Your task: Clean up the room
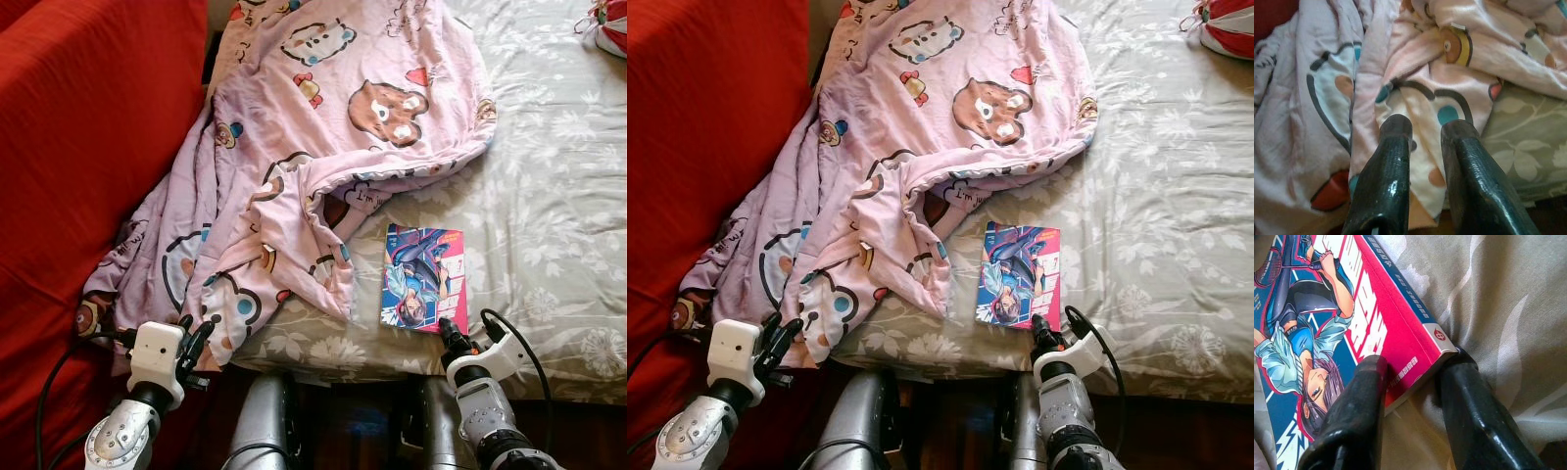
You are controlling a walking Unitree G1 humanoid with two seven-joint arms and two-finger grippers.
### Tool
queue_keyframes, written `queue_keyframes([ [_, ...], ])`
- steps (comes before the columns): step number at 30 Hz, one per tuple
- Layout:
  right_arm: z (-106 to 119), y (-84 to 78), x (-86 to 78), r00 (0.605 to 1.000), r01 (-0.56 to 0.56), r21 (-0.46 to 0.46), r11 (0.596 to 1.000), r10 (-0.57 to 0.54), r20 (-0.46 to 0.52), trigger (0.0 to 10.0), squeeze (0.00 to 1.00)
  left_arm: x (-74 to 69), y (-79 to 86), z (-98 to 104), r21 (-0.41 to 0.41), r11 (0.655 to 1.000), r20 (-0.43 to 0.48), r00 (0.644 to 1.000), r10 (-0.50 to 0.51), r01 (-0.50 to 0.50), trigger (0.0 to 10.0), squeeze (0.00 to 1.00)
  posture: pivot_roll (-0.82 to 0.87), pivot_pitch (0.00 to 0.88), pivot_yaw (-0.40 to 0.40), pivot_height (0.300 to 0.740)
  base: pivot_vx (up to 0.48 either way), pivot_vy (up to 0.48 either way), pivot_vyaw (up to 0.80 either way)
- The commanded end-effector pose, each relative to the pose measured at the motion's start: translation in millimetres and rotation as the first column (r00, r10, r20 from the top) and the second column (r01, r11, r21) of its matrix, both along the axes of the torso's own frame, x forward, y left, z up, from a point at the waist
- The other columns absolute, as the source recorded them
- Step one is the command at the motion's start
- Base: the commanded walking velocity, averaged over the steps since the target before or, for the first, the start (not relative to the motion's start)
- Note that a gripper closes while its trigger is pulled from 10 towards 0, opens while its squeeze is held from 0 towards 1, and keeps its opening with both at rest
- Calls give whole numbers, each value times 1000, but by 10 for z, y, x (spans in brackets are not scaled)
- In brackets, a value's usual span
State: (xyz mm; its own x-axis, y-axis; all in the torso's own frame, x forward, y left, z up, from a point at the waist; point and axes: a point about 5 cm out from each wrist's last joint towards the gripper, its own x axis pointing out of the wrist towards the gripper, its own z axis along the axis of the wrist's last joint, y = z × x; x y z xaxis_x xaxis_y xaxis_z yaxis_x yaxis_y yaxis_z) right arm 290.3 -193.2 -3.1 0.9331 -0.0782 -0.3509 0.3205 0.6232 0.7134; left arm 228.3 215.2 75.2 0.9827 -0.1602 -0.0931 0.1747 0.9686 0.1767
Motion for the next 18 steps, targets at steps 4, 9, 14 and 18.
queue_keyframes([
  [4,-111,84,-95,998,11,6,1000,-10,-58,0,0,-46,-1,-87,19,1000,-33,999,1,0,10000,0,250,297,160,602,0,0,0],
  [9,-81,80,-71,999,-2,-30,1000,1,-44,0,0,-25,-17,-122,14,1000,-39,999,10,-9,10000,0,243,283,152,602,0,0,0],
  [14,-37,40,-52,1000,19,-67,998,-19,-6,0,0,42,-79,-181,1,1000,-44,999,12,-12,10000,0,218,253,140,602,0,0,0],
  [18,-38,11,-83,997,71,-136,988,-73,-10,0,0,114,-106,-215,-6,1000,-43,999,16,-16,10000,0,190,233,129,602,0,0,0],
])
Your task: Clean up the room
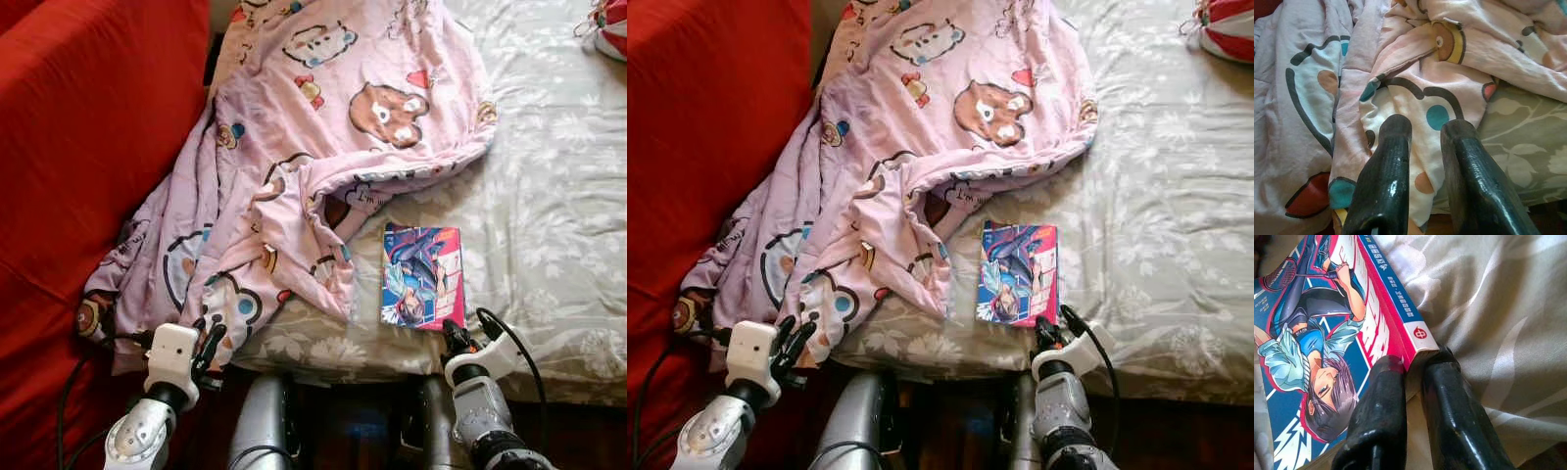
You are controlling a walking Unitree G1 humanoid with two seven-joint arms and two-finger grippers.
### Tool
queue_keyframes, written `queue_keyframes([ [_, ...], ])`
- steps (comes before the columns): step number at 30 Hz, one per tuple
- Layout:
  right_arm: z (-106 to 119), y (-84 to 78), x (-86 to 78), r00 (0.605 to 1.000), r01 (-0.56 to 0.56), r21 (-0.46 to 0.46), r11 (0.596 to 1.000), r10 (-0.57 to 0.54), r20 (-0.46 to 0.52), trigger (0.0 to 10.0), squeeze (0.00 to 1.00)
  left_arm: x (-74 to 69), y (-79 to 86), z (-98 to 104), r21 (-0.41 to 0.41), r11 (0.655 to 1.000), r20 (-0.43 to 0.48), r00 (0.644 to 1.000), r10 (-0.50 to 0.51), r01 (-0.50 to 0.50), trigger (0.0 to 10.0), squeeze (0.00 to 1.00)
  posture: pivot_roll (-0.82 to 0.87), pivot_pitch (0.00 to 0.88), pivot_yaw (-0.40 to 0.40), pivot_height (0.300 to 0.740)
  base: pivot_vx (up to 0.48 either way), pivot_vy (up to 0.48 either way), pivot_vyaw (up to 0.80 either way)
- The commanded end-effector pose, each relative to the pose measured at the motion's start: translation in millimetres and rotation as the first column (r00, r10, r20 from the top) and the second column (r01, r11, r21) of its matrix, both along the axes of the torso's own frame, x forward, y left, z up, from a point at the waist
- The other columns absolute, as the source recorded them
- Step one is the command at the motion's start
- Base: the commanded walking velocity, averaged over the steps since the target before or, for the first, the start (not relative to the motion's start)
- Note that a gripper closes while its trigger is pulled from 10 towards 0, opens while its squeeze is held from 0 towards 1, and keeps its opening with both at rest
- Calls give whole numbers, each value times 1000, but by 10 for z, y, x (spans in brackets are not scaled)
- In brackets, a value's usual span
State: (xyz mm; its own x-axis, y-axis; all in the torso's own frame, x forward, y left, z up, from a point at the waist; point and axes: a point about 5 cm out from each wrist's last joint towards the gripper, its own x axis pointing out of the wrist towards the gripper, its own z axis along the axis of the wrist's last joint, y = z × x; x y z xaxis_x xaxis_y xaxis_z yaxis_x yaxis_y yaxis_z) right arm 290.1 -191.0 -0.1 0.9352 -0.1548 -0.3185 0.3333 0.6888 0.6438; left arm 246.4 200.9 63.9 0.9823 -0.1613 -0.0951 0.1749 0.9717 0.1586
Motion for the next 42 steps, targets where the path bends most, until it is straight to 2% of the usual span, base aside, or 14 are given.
queue_keyframes([
  [1,-72,-40,-106,996,75,-42,996,-77,-35,0,0,-52,31,-114,11,1000,-38,999,17,-16,10000,0,178,223,125,602,0,0,0],
  [4,-70,-69,-130,992,121,-50,991,-122,-25,0,0,-20,20,-135,10,1000,-39,999,21,-21,10000,0,166,210,119,602,0,0,0],
  [6,-81,-114,-207,982,189,-92,978,-190,-10,0,0,24,-4,-164,3,999,-38,999,34,-34,10000,0,151,195,114,602,0,0,0],
  [13,-120,-150,-327,971,232,-169,958,-238,-19,0,0,99,-72,-221,-12,999,-37,999,37,-37,10000,0,113,168,95,602,0,0,0],
  [15,-116,-195,-370,958,278,-189,942,-285,-14,0,0,143,-100,-241,-17,999,-36,998,42,-42,10000,0,94,152,80,602,0,0,0],
  [19,-71,-297,-386,941,333,-217,918,-340,8,0,0,196,-130,-257,-26,998,-28,998,50,-51,10000,0,84,142,70,602,0,0,0],
  [21,31,-425,-340,927,372,-244,896,-372,47,0,0,233,-137,-268,-32,998,-22,998,61,-61,10000,0,72,130,57,602,0,0,0],
  [23,57,-451,-324,926,376,-253,891,-374,56,0,0,241,-140,-271,-33,997,-21,998,62,-63,10000,0,71,129,55,602,0,0,0],
  [26,91,-515,-286,918,394,-237,888,-393,55,0,0,260,-140,-281,-34,997,-19,997,69,-69,10000,0,65,122,49,602,0,0,0],
  [31,111,-655,-298,868,496,-135,858,-495,42,0,0,289,-156,-287,-39,996,-6,997,78,-78,10000,0,56,114,47,602,0,0,0],
  [34,132,-725,-317,853,521,-127,844,-519,53,0,0,296,-174,-292,-41,996,-4,997,74,-74,10000,0,54,114,48,602,0,0,0],
  [37,174,-757,-300,865,502,-142,853,-495,84,0,0,307,-183,-295,-43,996,0,997,72,-72,10000,0,50,114,45,602,0,0,0],
  [42,132,-610,-247,916,401,-104,910,-393,85,0,0,313,-189,-298,-45,996,5,997,75,-75,10000,0,49,115,42,602,0,0,0],
])
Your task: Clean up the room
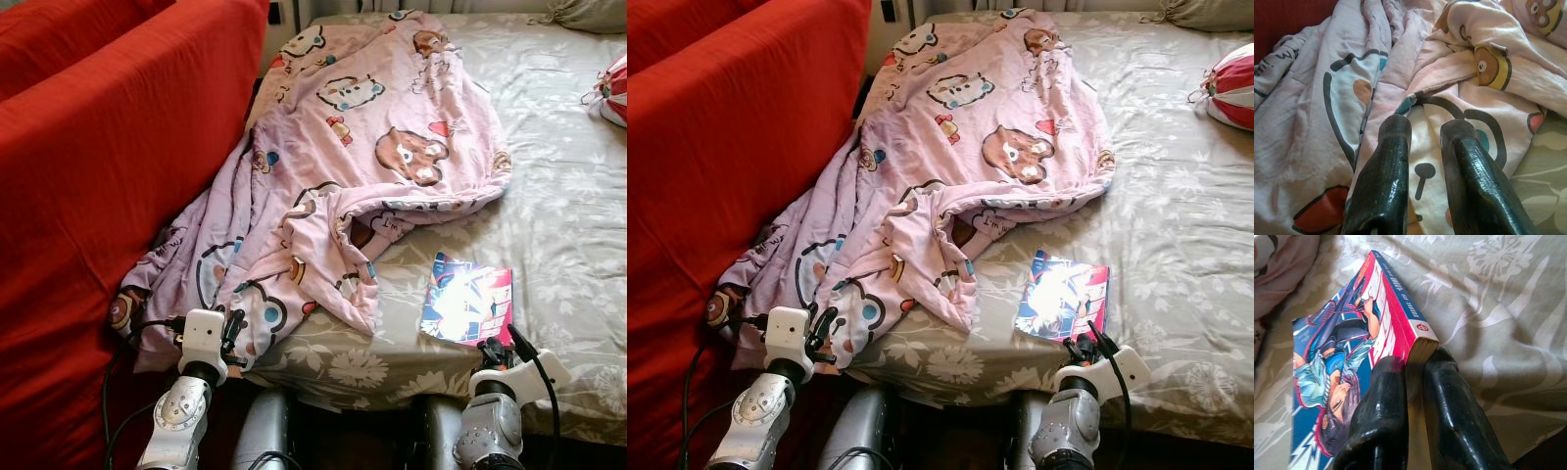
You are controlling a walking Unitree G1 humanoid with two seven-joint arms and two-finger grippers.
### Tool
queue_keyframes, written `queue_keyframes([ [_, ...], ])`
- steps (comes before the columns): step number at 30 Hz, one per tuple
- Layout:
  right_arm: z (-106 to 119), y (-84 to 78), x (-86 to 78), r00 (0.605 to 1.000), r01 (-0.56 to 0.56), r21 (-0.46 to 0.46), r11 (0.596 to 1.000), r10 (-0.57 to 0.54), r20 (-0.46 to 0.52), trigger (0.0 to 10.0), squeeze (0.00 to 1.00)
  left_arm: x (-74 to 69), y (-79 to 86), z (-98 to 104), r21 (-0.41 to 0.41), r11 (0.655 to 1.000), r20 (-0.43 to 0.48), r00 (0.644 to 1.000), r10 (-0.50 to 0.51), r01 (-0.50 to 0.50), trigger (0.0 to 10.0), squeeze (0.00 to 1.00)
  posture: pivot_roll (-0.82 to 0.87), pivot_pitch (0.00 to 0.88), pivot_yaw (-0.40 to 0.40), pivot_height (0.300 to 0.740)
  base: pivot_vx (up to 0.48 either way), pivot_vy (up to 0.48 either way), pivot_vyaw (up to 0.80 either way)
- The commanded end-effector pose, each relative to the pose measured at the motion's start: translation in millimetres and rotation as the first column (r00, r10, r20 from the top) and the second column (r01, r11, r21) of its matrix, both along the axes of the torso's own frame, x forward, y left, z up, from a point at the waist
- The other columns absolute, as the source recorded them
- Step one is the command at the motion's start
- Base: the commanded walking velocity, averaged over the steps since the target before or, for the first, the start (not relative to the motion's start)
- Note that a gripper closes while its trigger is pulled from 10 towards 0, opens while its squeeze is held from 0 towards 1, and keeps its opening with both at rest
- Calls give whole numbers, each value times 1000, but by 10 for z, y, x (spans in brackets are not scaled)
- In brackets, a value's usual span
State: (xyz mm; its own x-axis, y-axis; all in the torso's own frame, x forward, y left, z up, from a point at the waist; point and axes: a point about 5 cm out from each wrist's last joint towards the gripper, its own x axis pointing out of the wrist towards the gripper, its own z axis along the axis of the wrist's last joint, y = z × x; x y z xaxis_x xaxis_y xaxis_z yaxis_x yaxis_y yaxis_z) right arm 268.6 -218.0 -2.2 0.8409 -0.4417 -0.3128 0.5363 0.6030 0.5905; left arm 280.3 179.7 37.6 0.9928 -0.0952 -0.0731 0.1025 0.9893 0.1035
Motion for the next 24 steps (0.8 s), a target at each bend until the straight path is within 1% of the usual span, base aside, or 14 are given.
queue_keyframes([
  [1,125,-268,-15,995,66,-40,997,-63,74,0,0,-28,23,-38,13,1000,-8,1000,3,-3,10000,0,46,116,41,602,0,0,0],
  [3,9,-104,-9,998,-68,-30,997,68,-2,0,0,-36,16,-49,12,1000,-8,1000,2,-2,10000,0,41,116,41,602,0,0,0],
  [4,9,-104,-9,998,-68,-30,997,68,-2,0,0,-36,16,-49,12,1000,-8,1000,2,-2,10000,0,41,116,41,602,0,0,0],
  [6,-107,50,-49,985,-165,-2,986,165,-55,0,0,-41,3,-58,12,1000,-8,1000,-2,2,10000,0,51,118,41,602,0,0,0],
  [7,-160,121,-80,974,-210,-3,978,209,-85,9490,0,-42,2,-60,12,1000,-7,1000,-2,2,10000,0,51,118,41,602,0,0,0],
  [8,-193,157,-97,966,-236,-4,972,234,-113,9490,0,-42,3,-60,13,1000,-7,1000,-2,2,10000,0,51,118,41,602,0,0,0],
  [9,-243,207,-127,950,-274,-3,962,271,-154,10000,0,-45,7,-61,14,1000,-6,1000,-2,2,10000,0,54,119,42,602,0,0,0],
  [13,-366,300,-228,900,-365,-8,931,351,-257,10000,0,-72,25,-80,21,1000,-11,1000,-4,4,10000,0,59,120,44,602,0,0,0],
  [18,-435,231,-303,908,-293,53,955,296,-296,10000,0,-87,36,-89,24,1000,-11,1000,-5,5,10000,0,61,123,46,602,0,0,0],
  [19,-440,218,-309,909,-287,58,956,291,-299,10000,82,-91,33,-93,25,1000,-12,1000,-6,6,10000,0,63,124,47,602,0,0,0],
  [20,-436,204,-307,908,-288,53,956,290,-301,10000,396,-97,28,-99,26,1000,-14,1000,-8,9,10000,0,65,124,48,602,0,0,0],
  [22,-425,197,-295,910,-289,45,956,289,-297,10000,396,-101,29,-102,27,1000,-15,1000,-10,11,10000,0,64,124,50,602,0,0,0],
  [23,-415,189,-281,913,-285,48,957,286,-291,10000,286,-105,21,-105,33,999,-17,1000,-21,22,10000,0,62,124,52,602,0,0,0],
  [24,-412,186,-277,913,-285,49,957,286,-290,10000,0,-106,17,-106,35,999,-18,1000,-26,26,10000,0,62,124,52,602,0,0,0],
])
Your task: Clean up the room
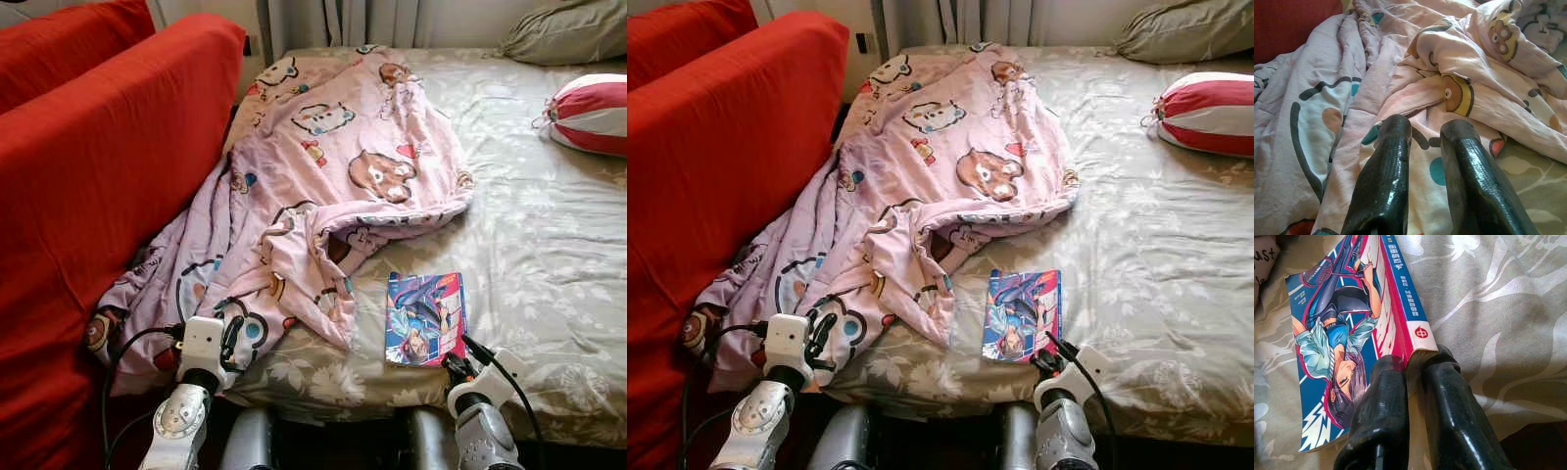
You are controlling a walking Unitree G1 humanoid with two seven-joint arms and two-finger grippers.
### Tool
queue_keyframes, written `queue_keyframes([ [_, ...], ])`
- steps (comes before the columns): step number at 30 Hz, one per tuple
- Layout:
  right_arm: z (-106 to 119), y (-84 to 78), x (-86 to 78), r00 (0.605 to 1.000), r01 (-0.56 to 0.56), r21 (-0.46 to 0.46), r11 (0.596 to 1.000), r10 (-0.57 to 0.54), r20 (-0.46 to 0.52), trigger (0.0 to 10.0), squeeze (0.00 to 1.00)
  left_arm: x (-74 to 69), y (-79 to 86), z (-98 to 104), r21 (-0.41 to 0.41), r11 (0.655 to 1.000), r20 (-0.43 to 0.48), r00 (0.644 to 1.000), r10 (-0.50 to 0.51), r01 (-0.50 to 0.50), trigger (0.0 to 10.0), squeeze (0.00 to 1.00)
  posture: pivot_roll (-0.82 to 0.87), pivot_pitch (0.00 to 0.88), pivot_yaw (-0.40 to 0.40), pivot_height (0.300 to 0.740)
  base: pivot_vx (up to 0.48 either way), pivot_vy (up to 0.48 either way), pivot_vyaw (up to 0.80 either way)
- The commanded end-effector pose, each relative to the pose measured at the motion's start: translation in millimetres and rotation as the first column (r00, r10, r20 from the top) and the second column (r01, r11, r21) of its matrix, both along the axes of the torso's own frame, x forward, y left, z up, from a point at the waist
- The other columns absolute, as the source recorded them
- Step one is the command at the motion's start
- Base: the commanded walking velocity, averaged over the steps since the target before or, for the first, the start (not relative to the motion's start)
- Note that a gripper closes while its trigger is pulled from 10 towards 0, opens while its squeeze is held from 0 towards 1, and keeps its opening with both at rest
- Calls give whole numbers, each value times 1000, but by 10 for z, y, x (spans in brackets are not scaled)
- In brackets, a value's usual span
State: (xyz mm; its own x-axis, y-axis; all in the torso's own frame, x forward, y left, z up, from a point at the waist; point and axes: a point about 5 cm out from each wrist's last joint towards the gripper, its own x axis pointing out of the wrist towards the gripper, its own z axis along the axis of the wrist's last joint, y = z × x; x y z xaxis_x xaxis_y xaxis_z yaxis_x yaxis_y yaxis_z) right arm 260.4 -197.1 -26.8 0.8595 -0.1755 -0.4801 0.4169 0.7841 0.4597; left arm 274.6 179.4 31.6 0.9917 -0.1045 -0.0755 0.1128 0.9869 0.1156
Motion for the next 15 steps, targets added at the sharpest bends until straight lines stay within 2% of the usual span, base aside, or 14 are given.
queue_keyframes([
  [1,-165,-23,-193,995,41,27,999,-38,-95,10000,0,-50,18,-46,24,1000,-16,1000,-18,18,10000,0,60,124,53,602,0,0,0],
  [8,-166,-26,-189,994,55,43,998,-51,-98,10000,0,-54,22,-48,25,1000,-17,1000,-15,16,10000,0,72,120,54,602,0,0,0],
  [11,-139,-9,-155,997,55,65,996,-50,-66,10000,12,-53,32,-47,28,1000,-18,1000,-13,13,10000,0,74,120,56,602,0,0,0],
  [12,-134,-9,-150,997,54,61,997,-50,-64,10000,1000,-54,34,-47,28,1000,-18,1000,-12,13,10000,0,72,119,57,602,0,0,0],
  [14,-126,-13,-142,997,54,53,997,-51,-61,10000,1000,-53,37,-47,30,999,-18,1000,-12,13,10000,0,72,120,58,602,0,0,0],
  [15,-124,-14,-140,997,54,51,997,-51,-61,10000,898,-53,38,-47,31,999,-19,1000,-12,13,10000,0,72,120,58,602,0,0,0],
])
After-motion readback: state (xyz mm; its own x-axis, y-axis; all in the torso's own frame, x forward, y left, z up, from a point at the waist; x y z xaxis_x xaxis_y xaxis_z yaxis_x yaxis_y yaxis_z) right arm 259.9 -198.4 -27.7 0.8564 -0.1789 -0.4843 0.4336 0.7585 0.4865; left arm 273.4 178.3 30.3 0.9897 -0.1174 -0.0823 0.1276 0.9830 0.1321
